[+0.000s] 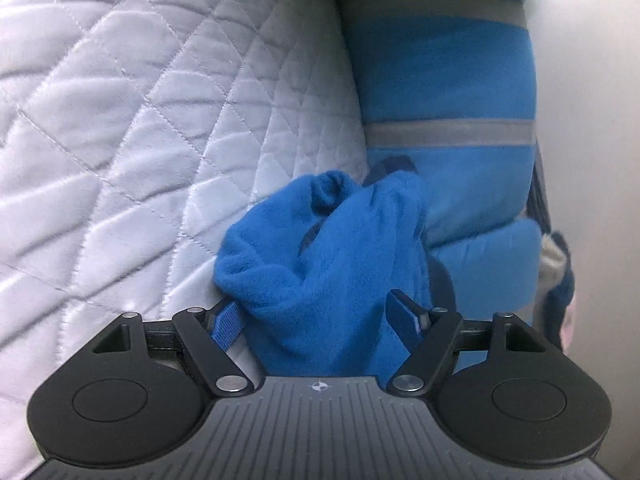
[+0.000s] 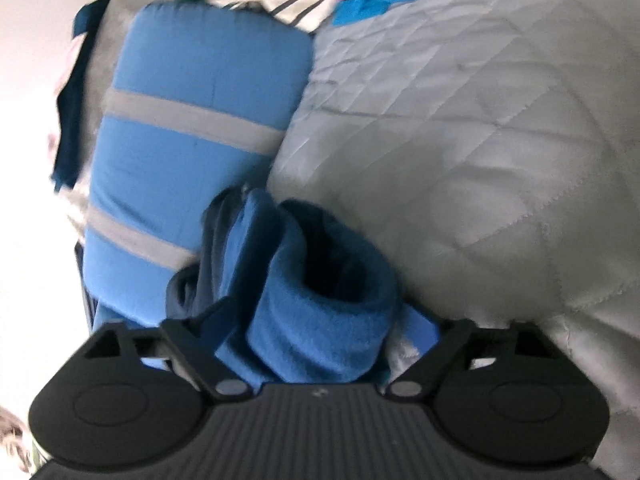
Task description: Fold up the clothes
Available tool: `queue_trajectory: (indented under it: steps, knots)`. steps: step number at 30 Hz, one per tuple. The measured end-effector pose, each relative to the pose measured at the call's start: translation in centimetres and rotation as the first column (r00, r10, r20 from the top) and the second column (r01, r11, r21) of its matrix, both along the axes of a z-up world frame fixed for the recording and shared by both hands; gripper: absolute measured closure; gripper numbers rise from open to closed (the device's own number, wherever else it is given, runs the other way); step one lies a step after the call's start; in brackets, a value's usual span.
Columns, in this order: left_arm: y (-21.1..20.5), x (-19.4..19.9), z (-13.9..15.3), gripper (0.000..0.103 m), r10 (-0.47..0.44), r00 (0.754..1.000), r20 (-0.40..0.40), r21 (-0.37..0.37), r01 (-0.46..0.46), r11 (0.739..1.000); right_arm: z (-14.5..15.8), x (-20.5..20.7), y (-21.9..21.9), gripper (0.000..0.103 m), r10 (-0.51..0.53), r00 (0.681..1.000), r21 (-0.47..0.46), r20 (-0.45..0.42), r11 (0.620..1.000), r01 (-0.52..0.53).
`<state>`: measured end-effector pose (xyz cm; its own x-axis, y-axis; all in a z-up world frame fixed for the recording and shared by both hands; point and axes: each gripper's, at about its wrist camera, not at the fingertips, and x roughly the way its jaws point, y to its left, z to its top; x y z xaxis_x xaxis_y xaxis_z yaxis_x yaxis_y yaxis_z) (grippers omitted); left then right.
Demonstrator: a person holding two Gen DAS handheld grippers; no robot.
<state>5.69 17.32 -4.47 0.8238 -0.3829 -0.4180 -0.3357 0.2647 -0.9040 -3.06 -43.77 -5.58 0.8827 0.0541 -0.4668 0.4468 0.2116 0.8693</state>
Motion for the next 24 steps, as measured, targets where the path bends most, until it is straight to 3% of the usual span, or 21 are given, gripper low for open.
queue_trajectory:
  steps: [1, 3, 4, 6, 10, 16, 24]
  knots:
    - [0.0, 0.2, -0.3, 0.034, 0.010, 1.000, -0.001, -0.020, -0.010, 1.000, -0.2, 0.1, 0.0, 0.033, -0.019, 1.000, 0.011, -0.008, 1.000, 0.019]
    - [0.5, 0.8, -1.0, 0.081, 0.020, 0.998, -0.062, -0.062, -0.024, 0.998, -0.5, 0.6, -0.2, 0.052, -0.032, 0.999, 0.026, -0.014, 0.999, 0.032]
    - [0.8, 1.1, -1.4, 0.081, 0.024, 0.995, -0.093, -0.082, -0.032, 0.996, -0.7, 1.0, -0.3, 0.081, -0.022, 0.999, 0.031, -0.024, 0.999, 0.023]
    - [1.2, 1.5, -1.5, 0.085, 0.010, 0.993, -0.121, -0.084, -0.020, 0.996, -0.5, 1.4, -0.5, 0.085, -0.002, 0.999, 0.019, -0.041, 1.000, 0.003]
    - [2.5, 1.0, 0.7, 0.087, -0.058, 0.992, -0.111, 0.025, 0.061, 0.998, 1.2, 1.2, -0.8, 0.088, 0.046, 0.998, -0.064, -0.042, 0.997, -0.048]
    - [4.7, -1.7, 1.7, 0.088, -0.156, 0.985, -0.076, 0.058, 0.161, 0.985, 2.4, -1.4, -1.2, 0.088, 0.121, 0.992, -0.097, -0.044, 0.987, -0.125]
    - [6.0, -7.3, 1.9, 0.088, -0.242, 0.966, -0.088, 0.048, 0.247, 0.968, 3.1, -7.6, -1.6, 0.089, 0.224, 0.972, -0.140, -0.072, 0.962, -0.233]
